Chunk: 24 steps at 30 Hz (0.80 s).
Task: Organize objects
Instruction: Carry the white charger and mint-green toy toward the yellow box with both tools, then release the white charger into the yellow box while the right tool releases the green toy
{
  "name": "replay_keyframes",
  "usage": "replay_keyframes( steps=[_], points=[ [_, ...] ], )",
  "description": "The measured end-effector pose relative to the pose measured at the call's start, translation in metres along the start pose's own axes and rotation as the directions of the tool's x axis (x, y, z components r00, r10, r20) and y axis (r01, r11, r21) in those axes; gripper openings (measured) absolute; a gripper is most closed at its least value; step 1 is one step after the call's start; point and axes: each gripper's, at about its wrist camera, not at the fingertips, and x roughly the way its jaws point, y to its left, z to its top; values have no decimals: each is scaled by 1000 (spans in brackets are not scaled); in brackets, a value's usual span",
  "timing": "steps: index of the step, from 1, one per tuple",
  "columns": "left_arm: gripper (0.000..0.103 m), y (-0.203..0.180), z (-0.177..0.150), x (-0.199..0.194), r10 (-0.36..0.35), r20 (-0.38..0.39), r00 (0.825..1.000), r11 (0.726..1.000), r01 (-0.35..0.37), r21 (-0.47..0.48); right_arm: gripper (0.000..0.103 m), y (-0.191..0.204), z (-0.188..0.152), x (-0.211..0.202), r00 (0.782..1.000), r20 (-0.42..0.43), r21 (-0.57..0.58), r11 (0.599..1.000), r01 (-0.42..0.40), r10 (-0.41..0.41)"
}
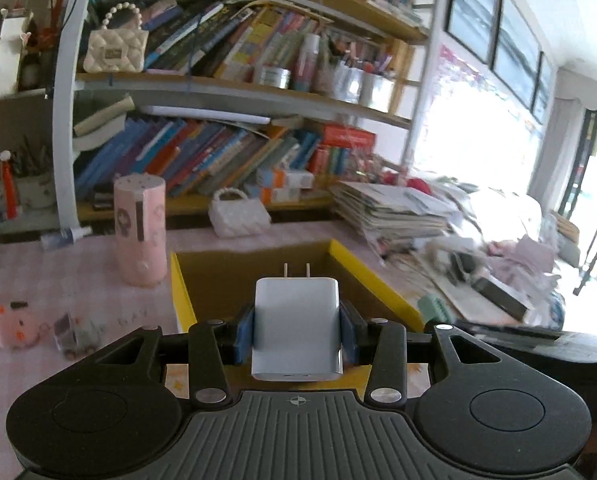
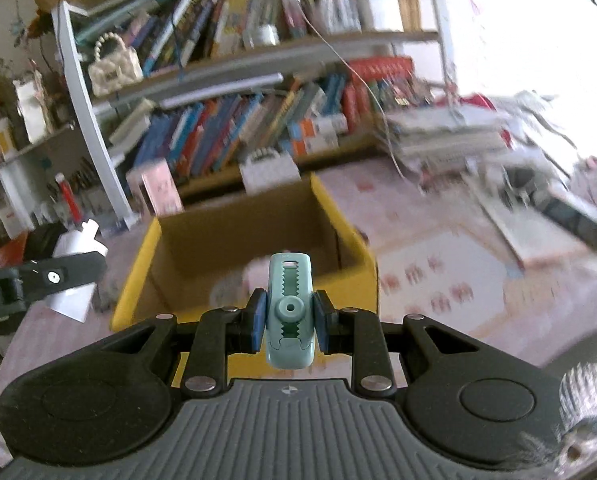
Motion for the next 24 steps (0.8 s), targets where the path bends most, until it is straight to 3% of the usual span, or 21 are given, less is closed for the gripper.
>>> replay_keyframes(
  steps=[5,10,15,24],
  points=[
    [41,-3,2,39,59,-35,998,998,-59,-3,23,-6,37,33,997,27,-48,996,-75,76],
    [41,-9,-6,65,87,-84,993,996,-87,11,23,1,56,67,990,-3,-116,983,-140,141],
    [41,-9,-14,83,130,-138,982,991,-127,30,23,10,55,104,979,-104,-166,968,-190,175],
    [42,-7,-27,103,199,-224,954,979,-182,95,23,18,36,157,939,-293,-237,937,-256,182]
  ],
)
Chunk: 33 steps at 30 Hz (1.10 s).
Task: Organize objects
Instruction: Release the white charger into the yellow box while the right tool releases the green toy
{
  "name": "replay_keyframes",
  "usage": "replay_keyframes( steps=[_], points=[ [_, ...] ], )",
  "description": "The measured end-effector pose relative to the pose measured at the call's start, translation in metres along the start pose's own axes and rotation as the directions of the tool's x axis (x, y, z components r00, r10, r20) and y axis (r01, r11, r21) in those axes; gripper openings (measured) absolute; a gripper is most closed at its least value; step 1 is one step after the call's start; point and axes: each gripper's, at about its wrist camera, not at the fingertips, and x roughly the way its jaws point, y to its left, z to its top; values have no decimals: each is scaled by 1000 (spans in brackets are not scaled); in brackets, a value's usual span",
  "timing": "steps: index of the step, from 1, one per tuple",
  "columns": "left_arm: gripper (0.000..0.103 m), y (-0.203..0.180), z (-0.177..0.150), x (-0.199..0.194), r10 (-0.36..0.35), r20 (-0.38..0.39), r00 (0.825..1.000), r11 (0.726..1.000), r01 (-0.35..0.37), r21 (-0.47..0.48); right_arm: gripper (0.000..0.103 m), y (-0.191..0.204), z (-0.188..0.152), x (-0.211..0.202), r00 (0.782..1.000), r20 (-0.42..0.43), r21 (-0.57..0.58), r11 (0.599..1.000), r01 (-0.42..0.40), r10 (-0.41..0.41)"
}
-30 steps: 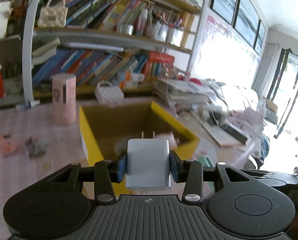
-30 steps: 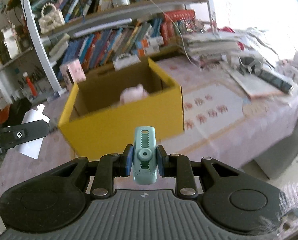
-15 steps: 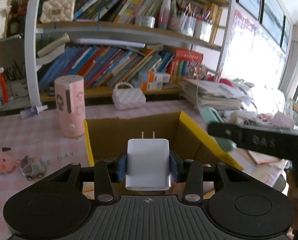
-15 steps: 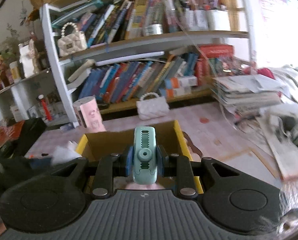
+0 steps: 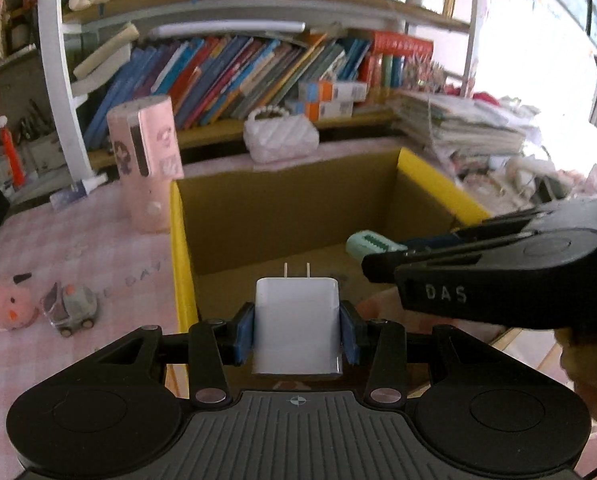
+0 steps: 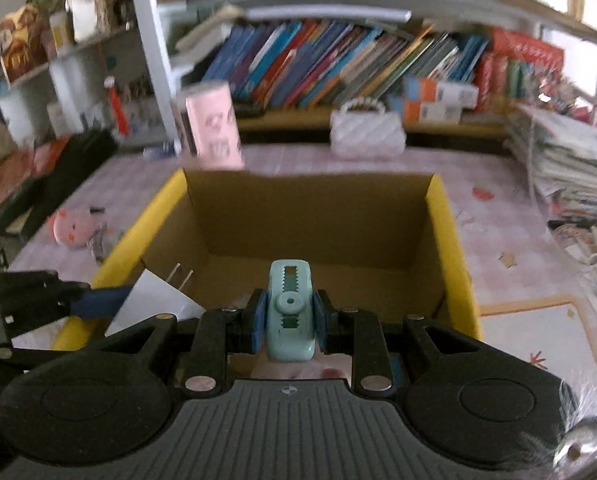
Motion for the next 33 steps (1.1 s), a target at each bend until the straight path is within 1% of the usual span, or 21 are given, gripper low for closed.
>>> replay_keyframes(
  steps=[4,7,10,16,18,19,21,22,23,24,26,29,33],
  points=[
    [43,-5,0,3,19,-5,1000,998,-19,55,23,1,0,11,999,-38,-24,999,-21,20],
    [43,-6,0,4,21,2,1000,998,-21,59,23,3,-2,20,998,-64,-43,999,-27,24],
    [45,-5,0,3,24,5,1000,998,-24,62,23,1,-4,27,995,-96,-33,999,-28,25],
    [53,0,-1,-9,2,41,999,999,-3,33,23,1,-2,32,992,-122,-34,999,-22,18],
    [61,2,-2,-15,5,58,998,1000,-7,20,23,0,-1,32,992,-122,-23,1000,-19,16],
    [64,4,-3,-19,6,74,997,1000,-7,14,23,-1,-2,32,993,-119,-14,1000,-17,15],
    [73,5,-3,-28,15,104,995,1000,-16,10,24,-3,-3,28,995,-100,15,1000,-17,18],
    [76,6,-4,-34,17,122,992,1000,-18,11,29,-4,-3,26,996,-90,25,1000,-17,19],
    [81,7,-5,-38,16,140,990,1000,-17,3,34,-4,-3,23,997,-81,33,999,-9,12],
    [84,10,-6,-44,10,160,987,1000,-9,-11,36,-4,-4,20,998,-70,36,999,0,2],
    [86,16,-7,-54,-5,190,982,999,13,-42,40,-4,-6,10,999,-39,53,998,15,-13],
    [89,25,-10,-69,0,223,975,996,19,-85,46,-5,-11,-8,999,10,99,994,37,-38],
    [91,33,-16,-83,17,245,969,994,11,-111,50,-1,-21,-37,990,80,160,982,104,-117]
  ],
)
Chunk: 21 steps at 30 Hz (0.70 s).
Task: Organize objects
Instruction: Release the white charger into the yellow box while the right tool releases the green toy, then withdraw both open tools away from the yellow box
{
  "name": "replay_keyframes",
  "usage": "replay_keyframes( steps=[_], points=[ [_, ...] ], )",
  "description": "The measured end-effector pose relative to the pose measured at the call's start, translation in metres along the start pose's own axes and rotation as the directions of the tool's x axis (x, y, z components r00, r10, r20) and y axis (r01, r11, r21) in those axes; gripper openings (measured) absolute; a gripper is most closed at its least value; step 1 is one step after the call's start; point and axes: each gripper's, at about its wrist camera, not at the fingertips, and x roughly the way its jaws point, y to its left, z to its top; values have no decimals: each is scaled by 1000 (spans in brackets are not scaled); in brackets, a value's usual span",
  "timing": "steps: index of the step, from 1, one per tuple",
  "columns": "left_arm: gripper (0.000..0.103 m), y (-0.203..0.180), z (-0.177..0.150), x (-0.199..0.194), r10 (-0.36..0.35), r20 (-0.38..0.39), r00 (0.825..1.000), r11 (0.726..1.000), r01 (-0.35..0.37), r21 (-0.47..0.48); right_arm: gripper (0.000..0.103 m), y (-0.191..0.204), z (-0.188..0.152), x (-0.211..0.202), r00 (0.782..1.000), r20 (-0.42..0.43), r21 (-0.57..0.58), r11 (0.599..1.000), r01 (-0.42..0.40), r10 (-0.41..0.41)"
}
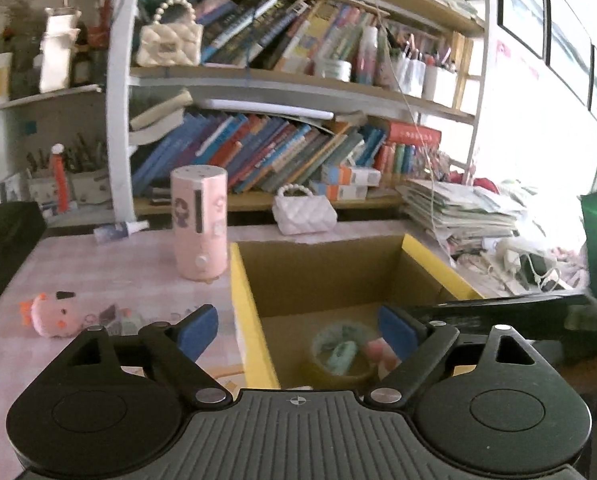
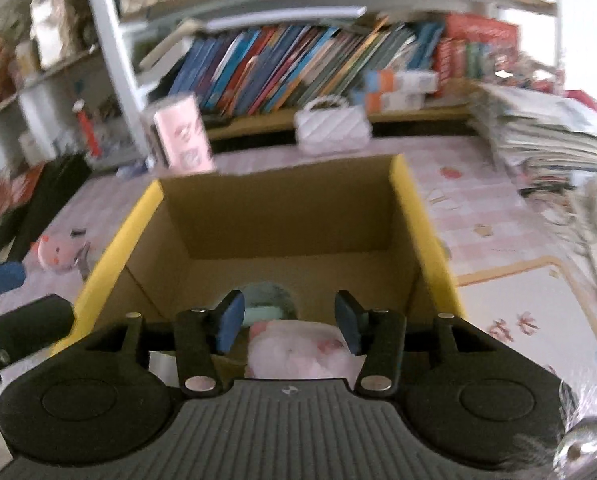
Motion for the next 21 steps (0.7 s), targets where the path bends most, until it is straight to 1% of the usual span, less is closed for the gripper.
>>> replay_keyframes(
  steps=[2,7,9,10,12,15,18,21],
  points=[
    [92,5,-3,-7,7,6,1000,1000,-7,-7,53,0,-6,-16,998,39,25,999,40,-41],
    [93,18,-14,-23,16,-6,1000,1000,-16,-12,53,2,-27,-45,993,64,113,989,92,-99],
    [93,25,-21,-30,25,-21,999,1000,-25,-18,54,9,-38,-59,986,104,121,985,121,-134],
    [93,30,-25,-33,31,-31,999,999,-32,-24,54,13,-42,-63,983,96,124,982,145,-157],
    [93,38,-31,-39,33,-48,998,999,-35,-36,54,20,-52,-69,981,82,153,975,164,-177],
    [93,50,-40,-45,55,-81,995,997,-60,-57,54,33,-70,-69,981,25,151,971,187,-193],
    [93,60,-51,-52,57,-122,991,995,-66,-72,54,48,-87,-66,981,-42,139,971,194,-190],
    [93,68,-57,-59,43,-150,988,995,-57,-87,56,68,-101,-62,979,-102,87,979,187,-178]
  ],
)
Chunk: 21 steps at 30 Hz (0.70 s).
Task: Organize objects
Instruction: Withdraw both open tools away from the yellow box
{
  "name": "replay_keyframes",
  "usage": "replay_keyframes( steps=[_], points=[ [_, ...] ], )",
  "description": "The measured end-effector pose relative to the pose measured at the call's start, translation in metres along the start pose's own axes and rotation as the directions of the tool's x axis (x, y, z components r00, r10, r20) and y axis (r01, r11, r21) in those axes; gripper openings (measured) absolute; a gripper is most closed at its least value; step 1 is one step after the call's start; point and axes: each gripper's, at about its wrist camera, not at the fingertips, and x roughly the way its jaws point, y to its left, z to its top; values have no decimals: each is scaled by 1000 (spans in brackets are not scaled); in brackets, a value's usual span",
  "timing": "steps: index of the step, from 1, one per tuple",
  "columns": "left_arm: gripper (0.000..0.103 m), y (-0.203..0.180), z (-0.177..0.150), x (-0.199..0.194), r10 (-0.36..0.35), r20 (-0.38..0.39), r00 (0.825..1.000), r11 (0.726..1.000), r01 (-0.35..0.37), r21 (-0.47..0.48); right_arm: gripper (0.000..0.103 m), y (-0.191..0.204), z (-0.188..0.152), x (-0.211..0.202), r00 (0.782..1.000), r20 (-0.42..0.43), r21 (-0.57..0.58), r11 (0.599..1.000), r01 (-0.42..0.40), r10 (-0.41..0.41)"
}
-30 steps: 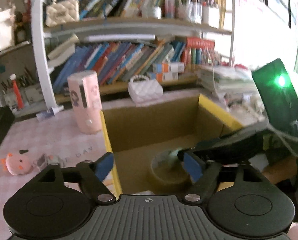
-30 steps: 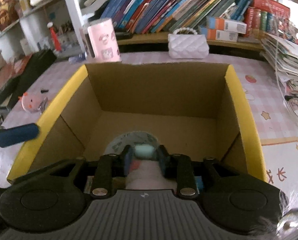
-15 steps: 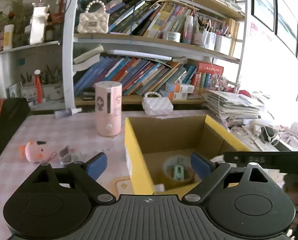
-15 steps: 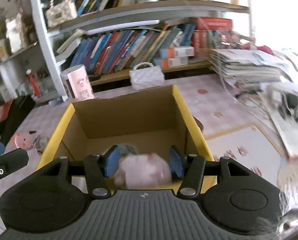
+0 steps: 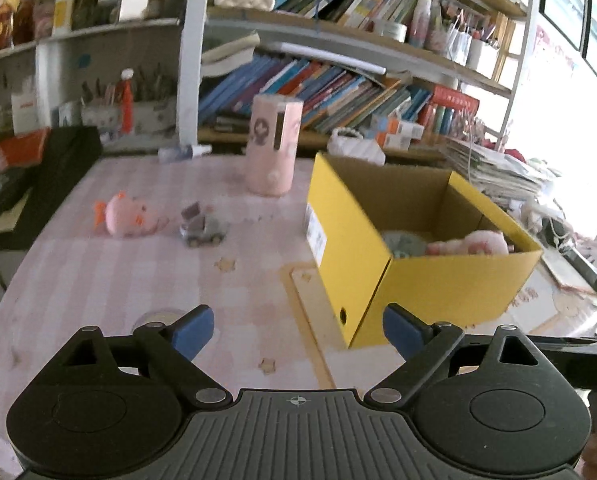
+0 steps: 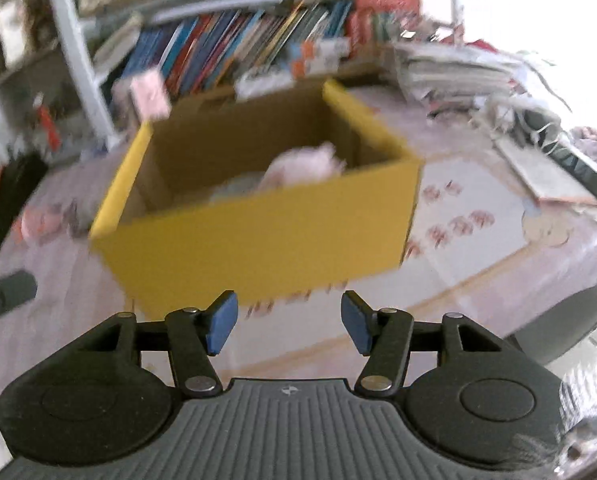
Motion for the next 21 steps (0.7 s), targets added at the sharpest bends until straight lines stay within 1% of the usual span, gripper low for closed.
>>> replay_keyframes(
  steps=[4,7,13,15,17,21],
  points=[
    [94,9,-5,-7,17,-12,1000,1000,-17,4,61,24,-12,-6,1000,-6,-60,998,-31,30],
    [94,14,-9,-13,40,-19,999,999,-39,25,67,38,-18,-12,999,-2,-91,995,-51,51],
    [95,29,-14,-27,64,-28,998,997,-63,33,74,61,-27,-20,997,-9,-121,990,-76,76],
    [97,35,-16,-32,77,-28,997,997,-76,30,76,68,-30,-22,996,-13,-126,989,-84,83],
    [98,39,-18,-37,87,-27,996,996,-86,28,78,75,-33,-24,996,-16,-131,987,-91,89],
    [98,49,-22,-48,101,-29,994,995,-100,25,80,87,-37,-27,994,-23,-145,984,-106,104]
  ],
)
